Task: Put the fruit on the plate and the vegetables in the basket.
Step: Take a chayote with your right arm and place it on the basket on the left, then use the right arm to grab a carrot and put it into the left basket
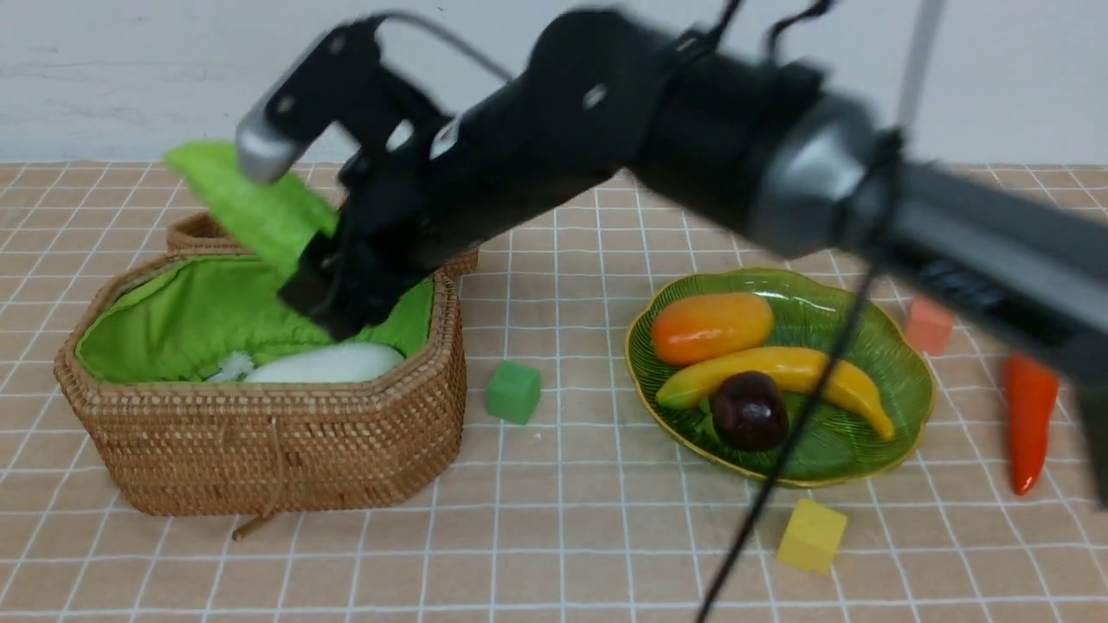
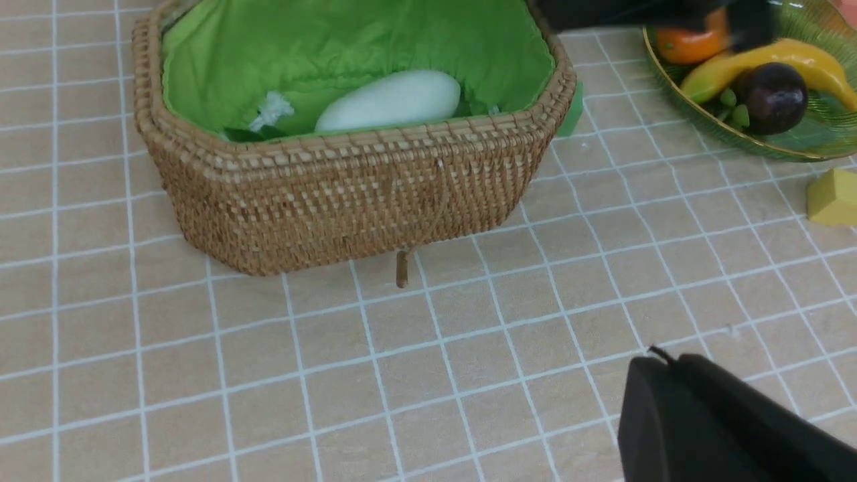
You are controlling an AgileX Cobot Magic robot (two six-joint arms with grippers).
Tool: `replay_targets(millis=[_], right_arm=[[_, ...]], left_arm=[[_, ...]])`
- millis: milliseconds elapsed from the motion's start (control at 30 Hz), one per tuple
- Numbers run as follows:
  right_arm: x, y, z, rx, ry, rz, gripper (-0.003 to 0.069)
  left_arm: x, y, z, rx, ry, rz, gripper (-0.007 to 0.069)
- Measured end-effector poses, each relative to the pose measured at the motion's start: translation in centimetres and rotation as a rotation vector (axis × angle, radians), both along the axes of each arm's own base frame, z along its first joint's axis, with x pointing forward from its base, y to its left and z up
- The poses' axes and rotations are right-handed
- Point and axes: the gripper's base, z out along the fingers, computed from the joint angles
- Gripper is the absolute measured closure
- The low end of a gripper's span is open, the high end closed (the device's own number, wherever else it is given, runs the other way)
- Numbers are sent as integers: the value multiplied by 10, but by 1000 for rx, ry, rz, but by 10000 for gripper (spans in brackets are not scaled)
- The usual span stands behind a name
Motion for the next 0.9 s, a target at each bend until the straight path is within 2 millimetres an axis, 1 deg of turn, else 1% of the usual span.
replay_targets(millis=[67, 100, 200, 267, 367, 433, 467, 500, 533, 567, 600, 633, 667, 700, 733, 767, 800, 833, 867, 900], right_arm=[[6, 9, -13, 0, -13, -8, 175], [8, 13, -19, 3, -19, -14, 142], [10, 15, -21, 1, -34, -21, 26], [6, 11, -12, -7, -29, -26, -13], [-3, -2, 10, -31, -1, -43, -6], [-17, -34, 47, -101, 61, -129, 64], [-20, -52, 62, -136, 85, -196, 110], [-19, -55, 61, -155, 83, -201, 120], [-18, -87, 78, -200, 129, -345, 203], [-12, -123, 91, -237, 163, -503, 297], [-10, -127, 91, -244, 171, -527, 311], [-4, -147, 95, -249, 186, -620, 365], [11, -189, 90, -256, 242, -812, 475], [17, -209, 85, -255, 279, -897, 515], [23, -237, 73, -254, 344, -1017, 557], [25, -255, 63, -249, 401, -1101, 574], [27, -287, 44, -257, 494, -1228, 585], [27, -310, 27, -272, 558, -1308, 579], [27, -327, 14, -281, 611, -1373, 565], [27, -336, 10, -275, 628, -1405, 561]], left_arm=[[0, 0, 0, 0, 3, 2, 638], [0, 0, 0, -1, 5, 3, 638], [0, 0, 0, 0, 4, 2, 638], [0, 0, 0, 7, 3, -6, 638], [-1, -1, -1, 25, 0, -30, 638], [-3, -5, -1, 52, -14, -106, 638], [-3, -7, 0, 70, -28, -149, 638], [-4, -8, 0, 66, -30, -163, 638], [-5, -12, 1, 86, -54, -234, 638], [-7, -16, 2, 89, -79, -310, 638], [-8, -18, 2, 79, -80, -325, 638], [-9, -20, 3, 82, -92, -358, 638], [-13, -25, 5, 52, -109, -429, 638], [-14, -27, 5, 49, -114, -449, 638], [-16, -29, 6, 32, -110, -478, 638], [-16, -30, 6, 30, -114, -496, 638], [-17, -31, 6, 29, -118, -513, 638], [-18, -31, 6, 27, -119, -522, 638], [-18, -32, 6, 25, -119, -525, 638], [-18, -32, 6, 26, -120, -526, 638]])
